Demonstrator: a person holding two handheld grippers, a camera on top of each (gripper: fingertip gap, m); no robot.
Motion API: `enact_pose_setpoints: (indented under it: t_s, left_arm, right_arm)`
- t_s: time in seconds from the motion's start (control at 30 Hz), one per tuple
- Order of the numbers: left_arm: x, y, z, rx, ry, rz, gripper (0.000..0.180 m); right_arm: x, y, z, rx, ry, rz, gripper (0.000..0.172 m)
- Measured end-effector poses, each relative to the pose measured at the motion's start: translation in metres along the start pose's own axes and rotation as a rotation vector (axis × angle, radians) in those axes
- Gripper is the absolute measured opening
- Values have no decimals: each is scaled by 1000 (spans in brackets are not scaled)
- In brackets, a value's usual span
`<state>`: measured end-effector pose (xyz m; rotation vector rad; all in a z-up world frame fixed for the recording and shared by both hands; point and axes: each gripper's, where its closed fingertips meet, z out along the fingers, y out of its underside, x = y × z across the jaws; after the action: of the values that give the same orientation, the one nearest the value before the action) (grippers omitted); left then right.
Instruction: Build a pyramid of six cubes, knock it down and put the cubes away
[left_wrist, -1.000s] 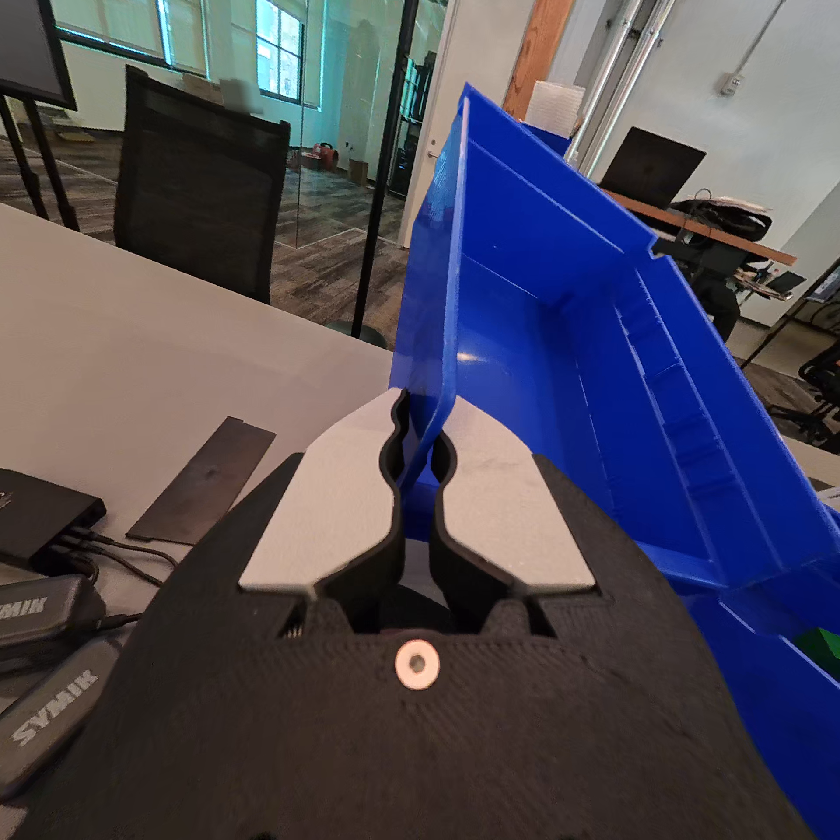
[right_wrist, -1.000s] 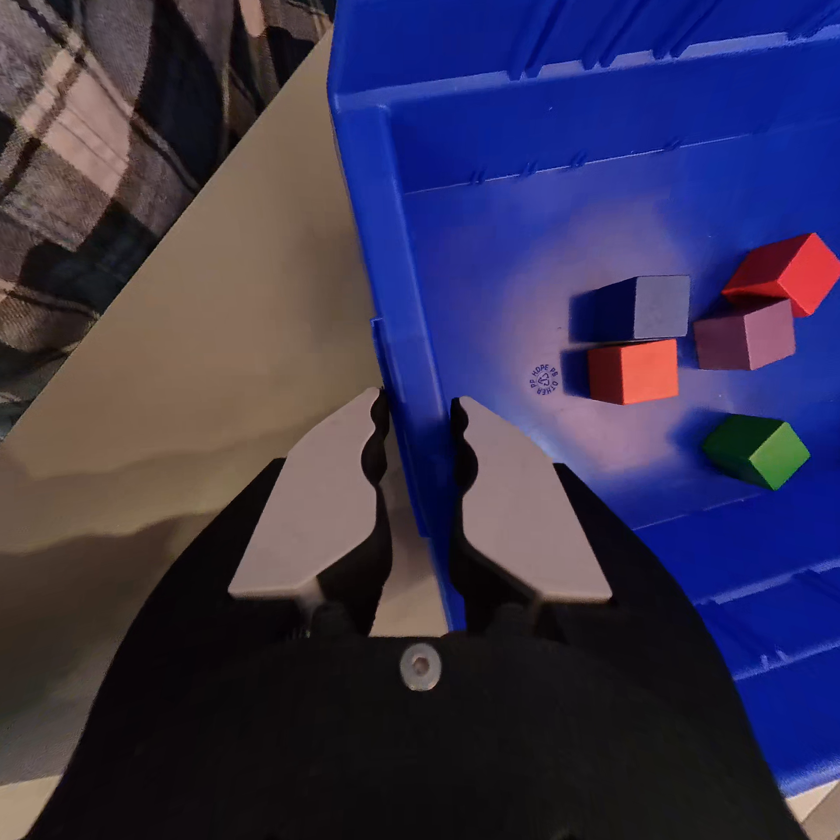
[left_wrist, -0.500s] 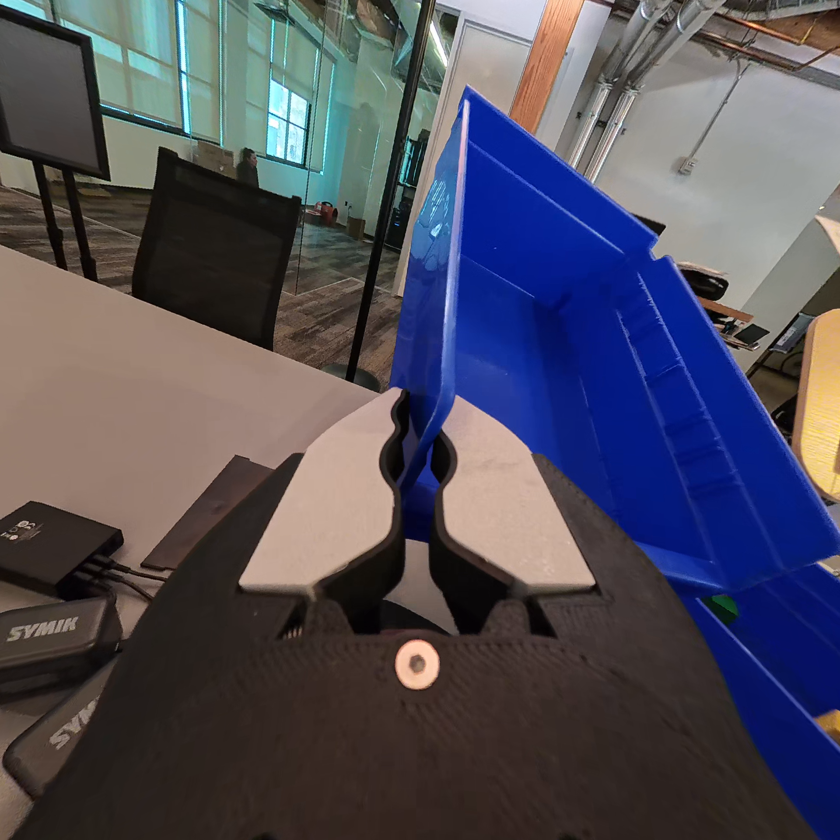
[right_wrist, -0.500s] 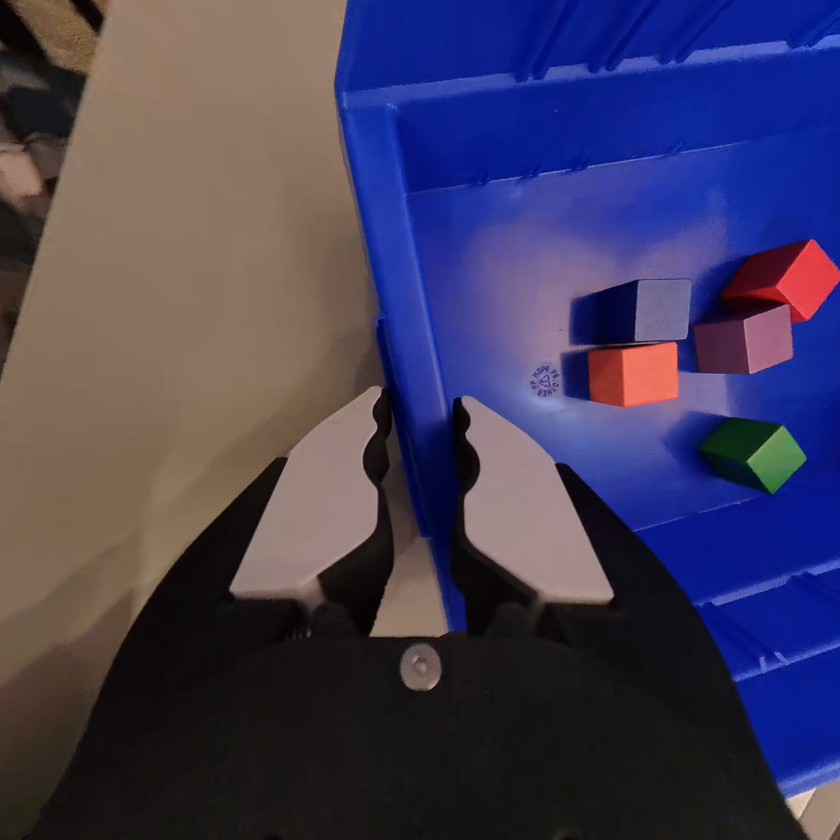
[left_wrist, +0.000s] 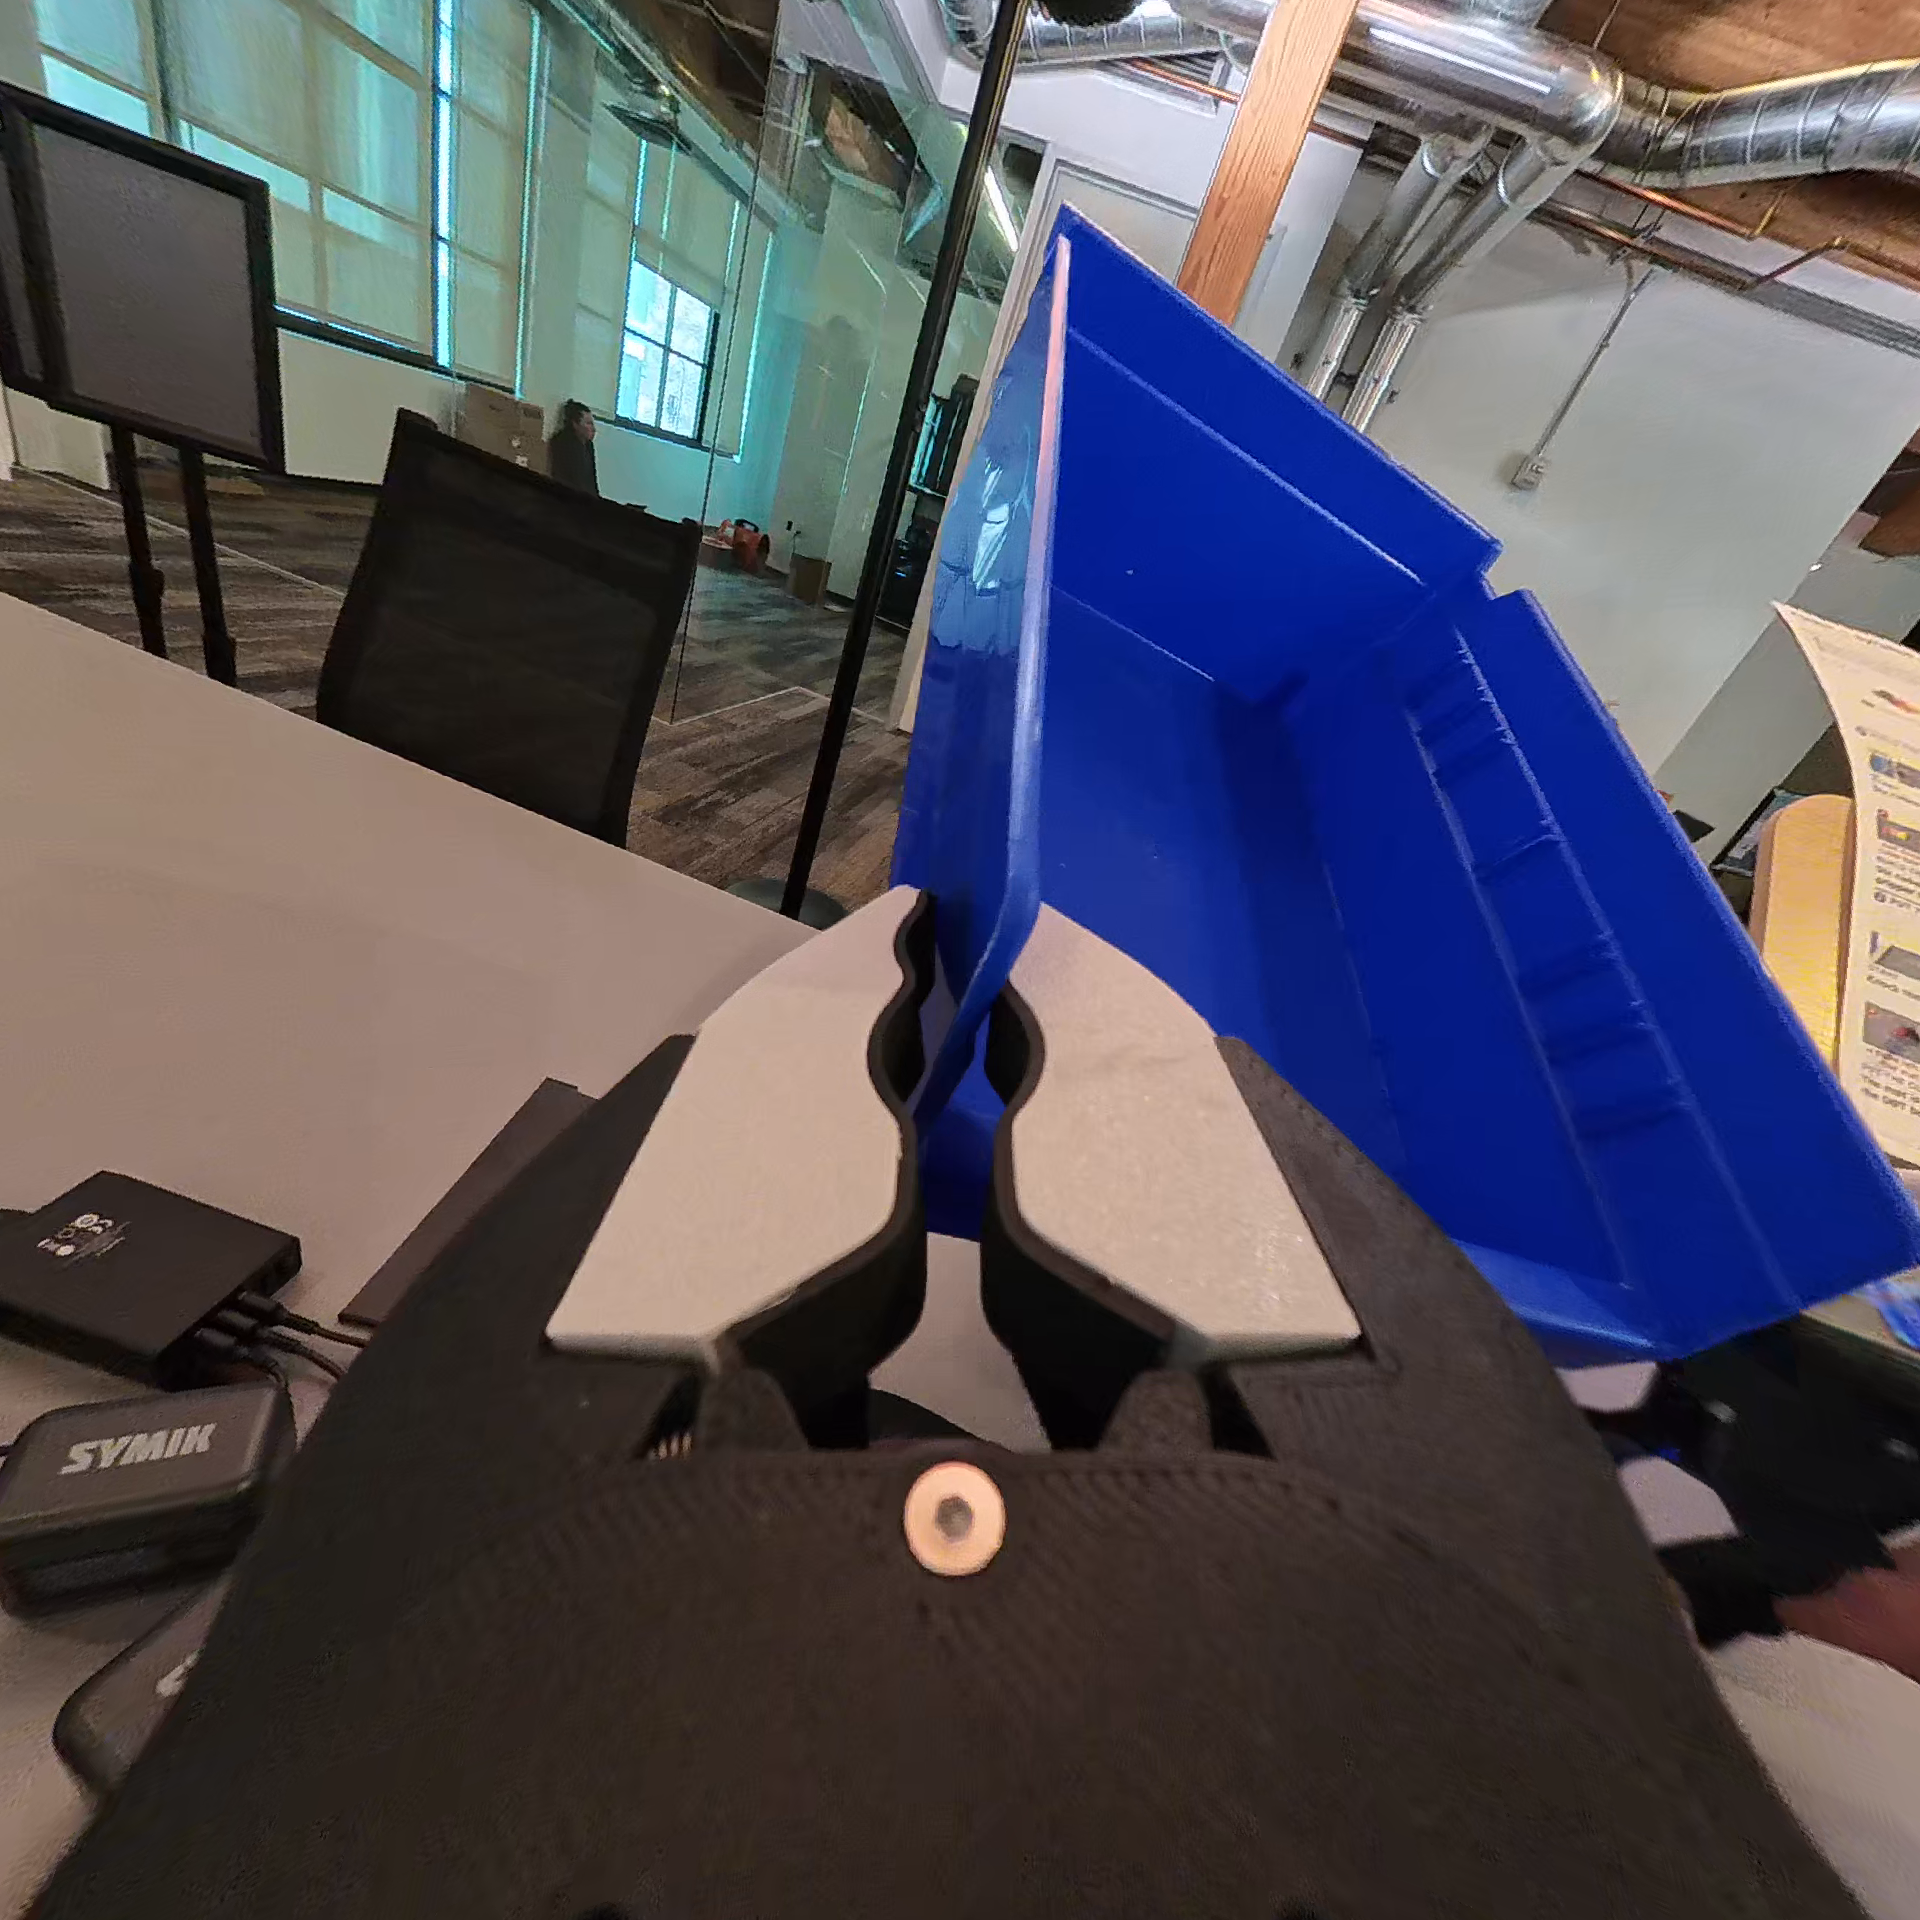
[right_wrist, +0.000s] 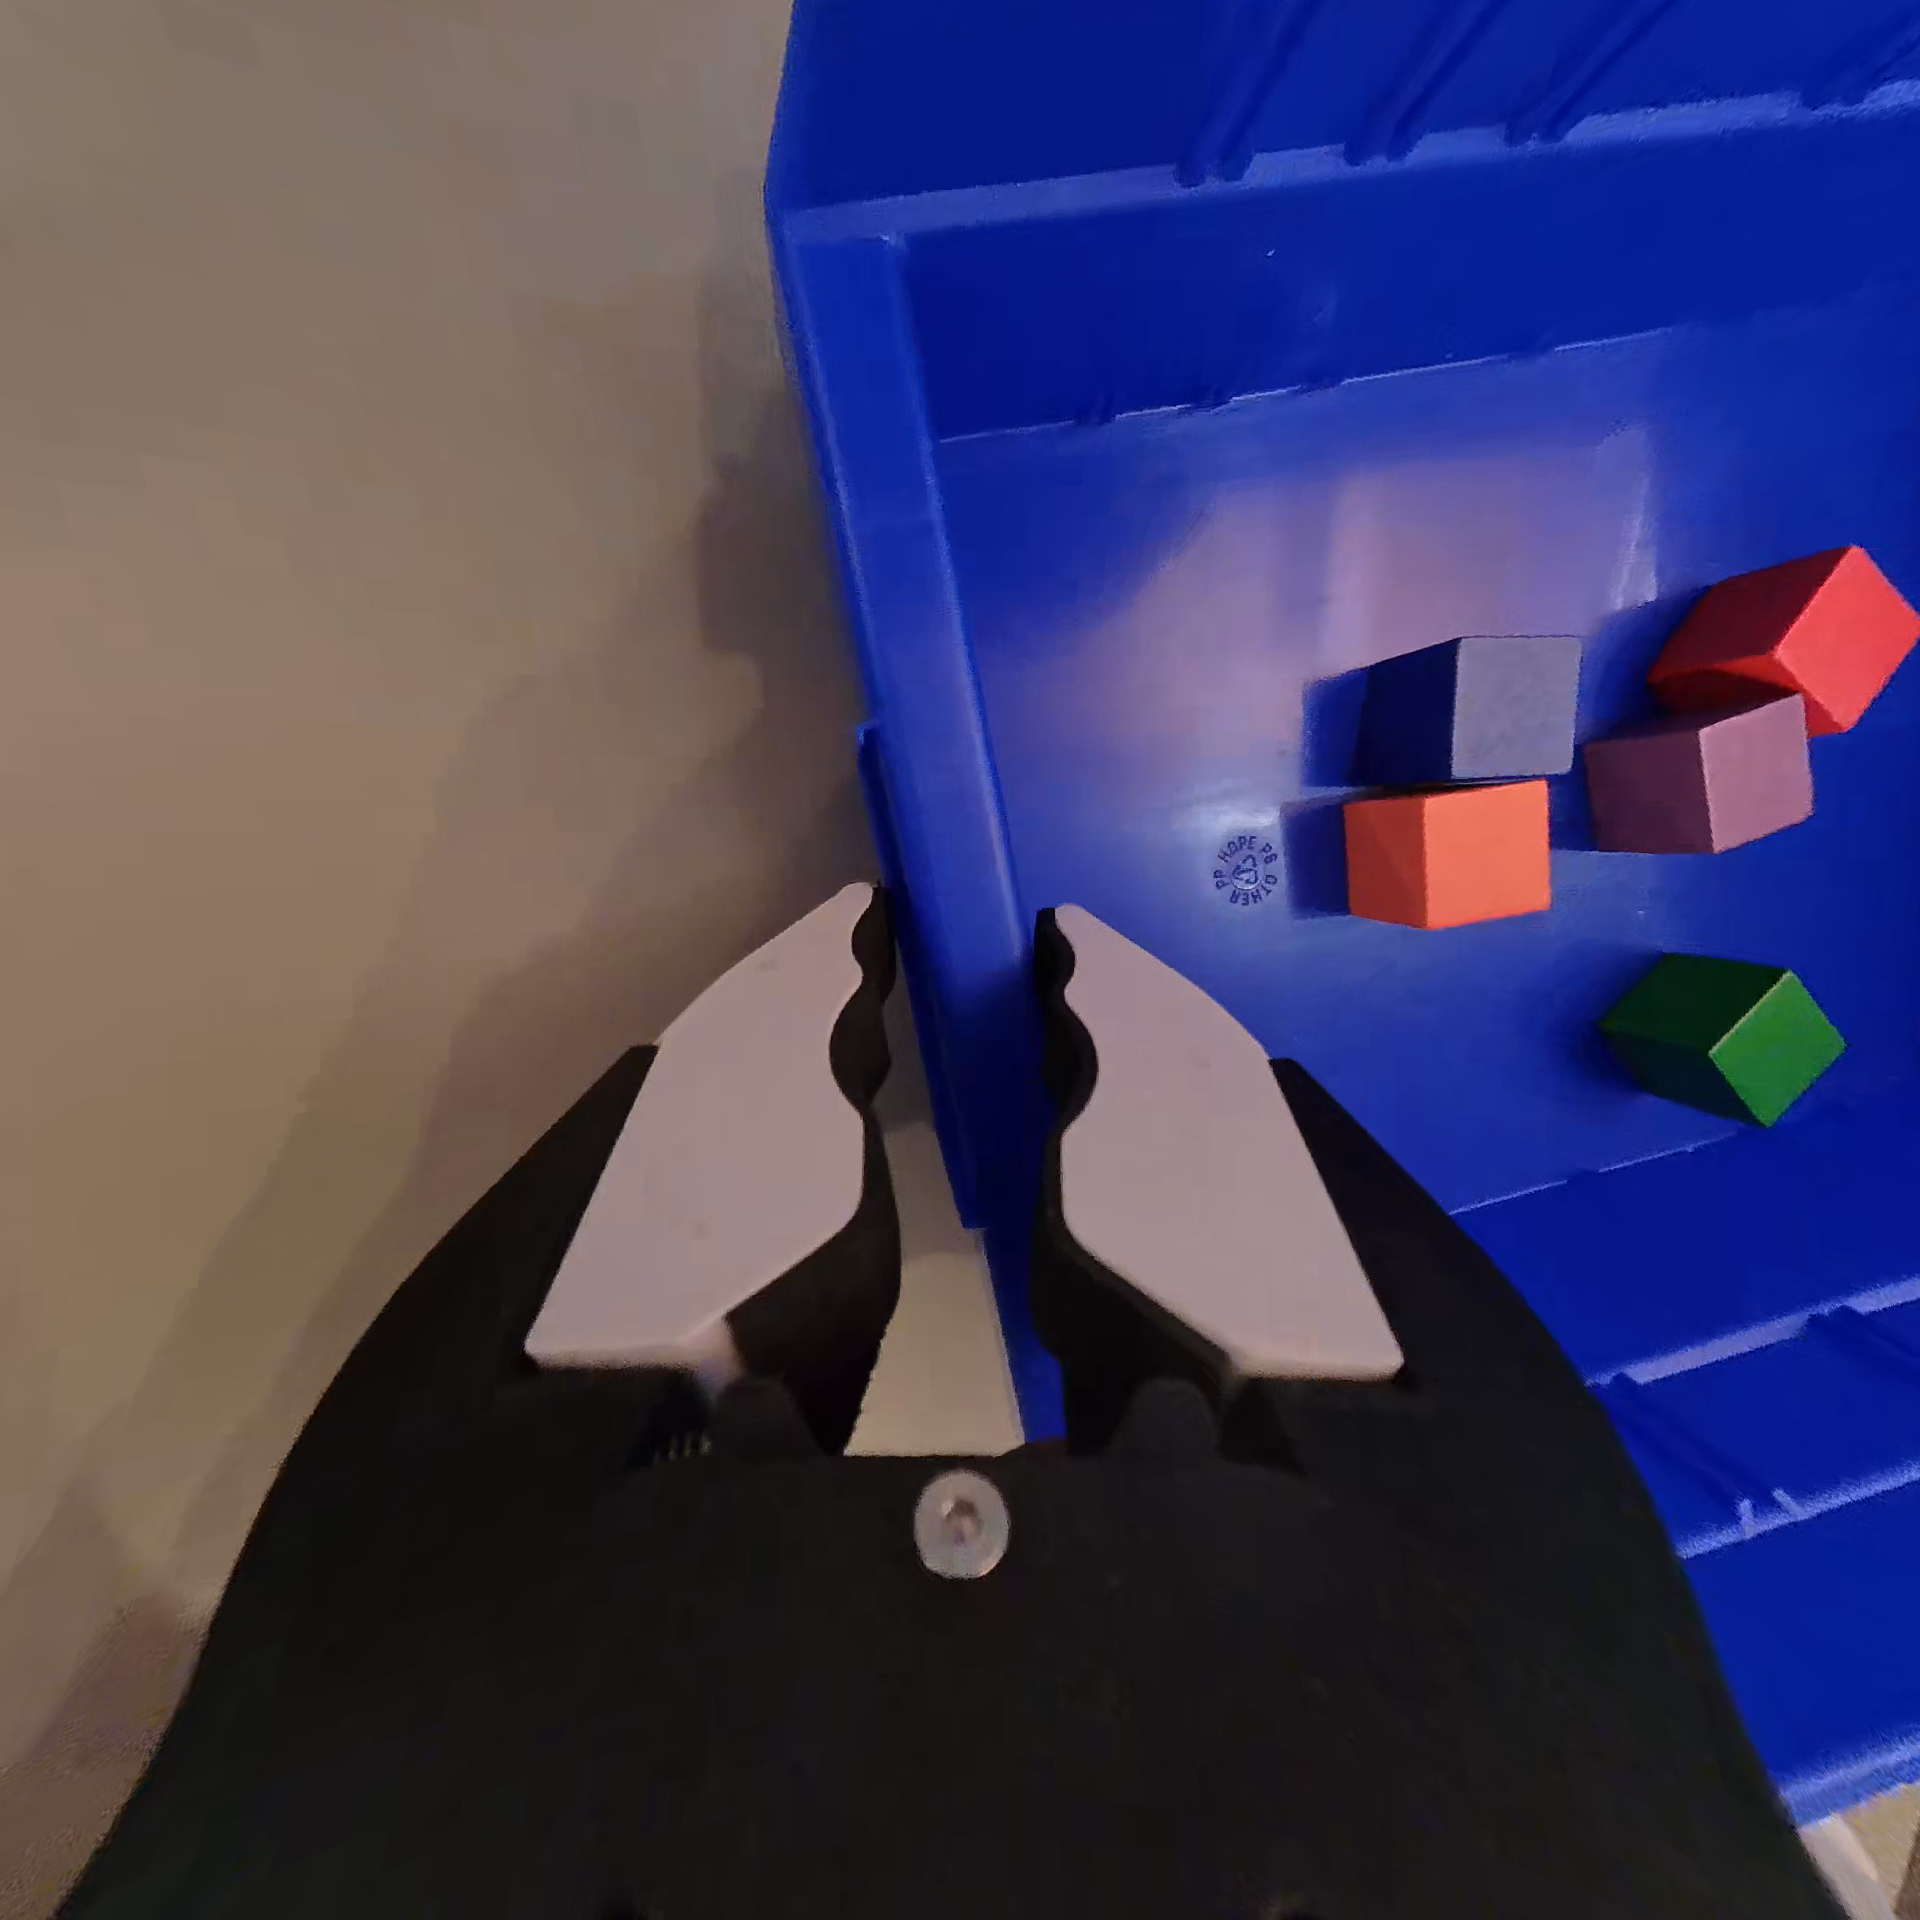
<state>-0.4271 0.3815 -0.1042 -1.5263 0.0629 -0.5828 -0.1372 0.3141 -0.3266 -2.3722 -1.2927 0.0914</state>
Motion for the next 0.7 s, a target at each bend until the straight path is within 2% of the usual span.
enact_pose_setpoints:
  t_s: [0.23, 0.3, 0.37, 0.43, 0.57, 0.7]
  left_arm:
    - [7, 0, 4, 1, 33, -1, 7]
    - [13, 1, 6, 2, 52, -5, 7]
    - [20, 0, 6, 5, 72, -6, 7]
    - [29, -3, 6, 7, 97, -1, 7]
    - [59, -10, 4, 11, 178, 21, 7]
    - [116, -10, 3, 2, 316, 58, 7]
  right_arm:
    - [39, -15, 13, 2, -14, 17, 28]
    - [42, -20, 7, 35, -15, 31, 70]
    - [39, -25, -10, 96, 23, -7, 85]
    - [26, -22, -34, 143, 40, -52, 91]
    - [-11, 17, -88, 241, 18, -47, 88]
    - [-53, 84, -158, 391, -18, 7, 78]
